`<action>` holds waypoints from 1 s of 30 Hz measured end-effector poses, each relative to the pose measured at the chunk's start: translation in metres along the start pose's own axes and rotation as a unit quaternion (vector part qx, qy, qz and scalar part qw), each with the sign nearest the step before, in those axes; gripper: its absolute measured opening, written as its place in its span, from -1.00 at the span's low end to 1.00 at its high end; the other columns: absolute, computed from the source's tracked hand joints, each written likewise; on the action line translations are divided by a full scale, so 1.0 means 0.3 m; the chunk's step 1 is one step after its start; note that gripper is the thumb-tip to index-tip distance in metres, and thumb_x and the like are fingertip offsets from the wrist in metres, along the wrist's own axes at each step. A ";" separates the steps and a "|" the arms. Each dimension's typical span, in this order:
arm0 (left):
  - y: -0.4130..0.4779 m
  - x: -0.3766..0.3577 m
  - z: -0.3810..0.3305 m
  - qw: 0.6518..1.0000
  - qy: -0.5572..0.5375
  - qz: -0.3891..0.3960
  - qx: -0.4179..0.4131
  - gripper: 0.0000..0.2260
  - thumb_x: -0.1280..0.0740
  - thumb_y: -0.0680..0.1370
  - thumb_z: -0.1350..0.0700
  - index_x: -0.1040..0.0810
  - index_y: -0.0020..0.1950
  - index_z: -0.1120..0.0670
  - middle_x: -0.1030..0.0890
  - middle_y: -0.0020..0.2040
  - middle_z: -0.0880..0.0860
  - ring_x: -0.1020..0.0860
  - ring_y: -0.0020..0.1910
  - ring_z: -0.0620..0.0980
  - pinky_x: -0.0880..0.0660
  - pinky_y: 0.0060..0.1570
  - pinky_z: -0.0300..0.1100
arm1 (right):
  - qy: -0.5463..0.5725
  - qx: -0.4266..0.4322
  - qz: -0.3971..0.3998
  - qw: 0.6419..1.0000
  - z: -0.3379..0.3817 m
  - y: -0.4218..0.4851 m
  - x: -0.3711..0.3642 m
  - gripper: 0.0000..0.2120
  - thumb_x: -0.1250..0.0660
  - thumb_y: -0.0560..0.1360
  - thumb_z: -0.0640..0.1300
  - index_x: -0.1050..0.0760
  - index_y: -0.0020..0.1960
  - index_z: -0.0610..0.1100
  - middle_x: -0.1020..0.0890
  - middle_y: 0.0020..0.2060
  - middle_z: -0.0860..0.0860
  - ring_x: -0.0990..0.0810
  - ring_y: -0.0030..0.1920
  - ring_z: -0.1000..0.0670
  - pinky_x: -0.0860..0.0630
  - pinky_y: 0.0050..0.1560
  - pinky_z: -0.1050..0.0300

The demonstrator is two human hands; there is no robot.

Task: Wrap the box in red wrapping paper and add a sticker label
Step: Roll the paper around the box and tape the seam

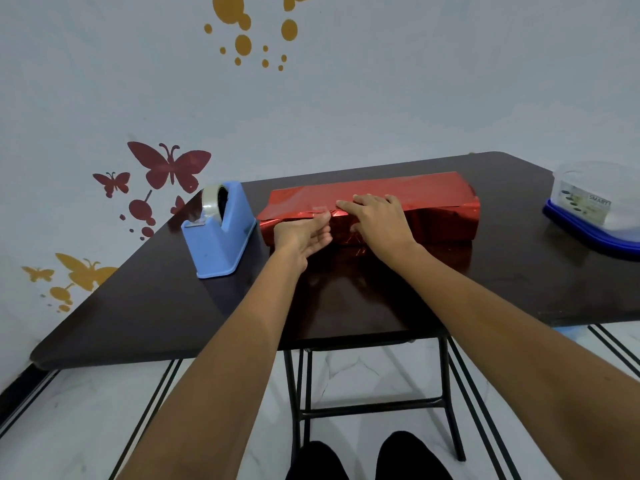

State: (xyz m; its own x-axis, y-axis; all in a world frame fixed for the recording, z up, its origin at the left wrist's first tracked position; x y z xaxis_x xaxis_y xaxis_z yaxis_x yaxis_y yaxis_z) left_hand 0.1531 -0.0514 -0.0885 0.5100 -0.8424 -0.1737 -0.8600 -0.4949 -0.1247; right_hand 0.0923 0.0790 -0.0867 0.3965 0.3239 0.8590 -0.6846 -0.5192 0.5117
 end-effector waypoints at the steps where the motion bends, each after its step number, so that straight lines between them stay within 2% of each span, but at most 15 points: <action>1: 0.001 0.003 0.004 1.000 -0.002 0.011 -0.007 -0.82 -0.45 0.45 0.23 -0.60 -0.01 0.29 -0.62 -0.24 0.10 -0.60 -0.28 -0.05 -0.60 -0.30 -0.29 | 0.001 -0.001 0.000 1.000 -0.002 0.002 -0.002 -0.49 -0.25 0.56 -0.13 -0.23 0.47 0.05 -0.35 0.42 -0.06 -0.28 0.44 -0.07 -0.10 0.40 -0.07; 3: 0.004 0.012 0.009 0.999 0.000 0.029 -0.020 -0.80 -0.43 0.47 0.24 -0.59 0.03 0.31 -0.61 -0.24 0.10 -0.59 -0.29 -0.06 -0.59 -0.30 -0.31 | 0.006 0.001 -0.004 1.000 -0.005 0.006 -0.003 -0.50 -0.25 0.56 -0.13 -0.24 0.46 0.06 -0.35 0.42 -0.06 -0.29 0.43 -0.07 -0.11 0.39 -0.06; 6: 0.019 0.018 0.008 0.998 0.026 0.039 -0.032 -0.83 -0.44 0.46 0.23 -0.60 -0.02 0.30 -0.61 -0.26 0.10 -0.60 -0.34 -0.07 -0.58 -0.31 -0.31 | 0.010 0.006 -0.010 1.000 -0.010 0.007 -0.008 -0.51 -0.24 0.55 -0.14 -0.25 0.46 0.06 -0.37 0.41 -0.06 -0.31 0.42 -0.07 -0.13 0.37 -0.04; 11: 0.028 0.021 0.008 0.997 0.054 0.031 -0.046 -0.80 -0.48 0.42 0.19 -0.62 -0.04 0.29 -0.64 -0.34 0.07 -0.61 -0.44 -0.12 -0.57 -0.35 -0.32 | 0.013 0.008 -0.015 1.000 -0.012 0.008 -0.017 -0.51 -0.24 0.55 -0.13 -0.26 0.46 0.06 -0.38 0.40 -0.07 -0.33 0.41 -0.08 -0.14 0.35 -0.03; 16: 0.024 0.020 -0.001 0.995 0.085 0.023 -0.050 -0.75 -0.50 0.41 0.16 -0.61 -0.03 0.29 -0.64 -0.28 0.11 -0.61 -0.42 -0.10 -0.57 -0.35 -0.32 | 0.012 0.008 -0.011 1.000 -0.015 0.008 -0.014 -0.51 -0.24 0.55 -0.13 -0.25 0.46 0.06 -0.38 0.40 -0.07 -0.33 0.41 -0.08 -0.14 0.35 -0.03; 24: 0.017 0.021 -0.014 0.989 0.128 0.015 -0.075 -0.75 -0.50 0.42 0.16 -0.61 -0.05 0.32 -0.62 -0.31 0.13 -0.58 -0.50 -0.13 -0.55 -0.41 -0.34 | 0.012 0.013 -0.018 1.000 -0.010 0.003 -0.014 -0.50 -0.26 0.55 -0.14 -0.26 0.45 0.05 -0.39 0.39 -0.07 -0.35 0.39 -0.08 -0.15 0.34 -0.02; 27: 0.025 0.026 -0.010 0.979 0.179 0.007 -0.097 -0.76 -0.49 0.43 0.15 -0.62 -0.07 0.32 -0.62 -0.31 0.14 -0.56 -0.52 -0.15 -0.55 -0.42 -0.34 | 0.010 0.010 -0.013 1.000 -0.013 0.005 -0.013 -0.50 -0.25 0.55 -0.12 -0.25 0.46 0.06 -0.38 0.40 -0.06 -0.34 0.40 -0.07 -0.14 0.35 -0.02; 30: 0.047 0.065 0.019 0.967 0.229 -0.016 -0.112 -0.76 -0.49 0.42 0.17 -0.62 -0.10 0.35 -0.60 -0.40 0.08 -0.53 -0.57 -0.19 -0.54 -0.43 -0.36 | 0.008 0.011 -0.009 1.000 -0.012 0.007 -0.013 -0.50 -0.25 0.55 -0.11 -0.25 0.46 0.07 -0.38 0.40 -0.05 -0.33 0.40 -0.06 -0.14 0.35 -0.01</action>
State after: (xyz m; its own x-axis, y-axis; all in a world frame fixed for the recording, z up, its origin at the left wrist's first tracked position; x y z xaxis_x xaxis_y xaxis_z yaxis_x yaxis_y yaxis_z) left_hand 0.1510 -0.0736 -0.0992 0.5190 -0.8065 0.2831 -0.8523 -0.5134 0.0998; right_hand 0.0871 0.0795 -0.0889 0.3988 0.3449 0.8497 -0.6645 -0.5298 0.5270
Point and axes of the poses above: each hand's wrist, its own y-axis towards the middle knuckle, its own x-axis out of the back of the hand, z = x × y, the point moved 2 cm from there along y, towards the middle knuckle
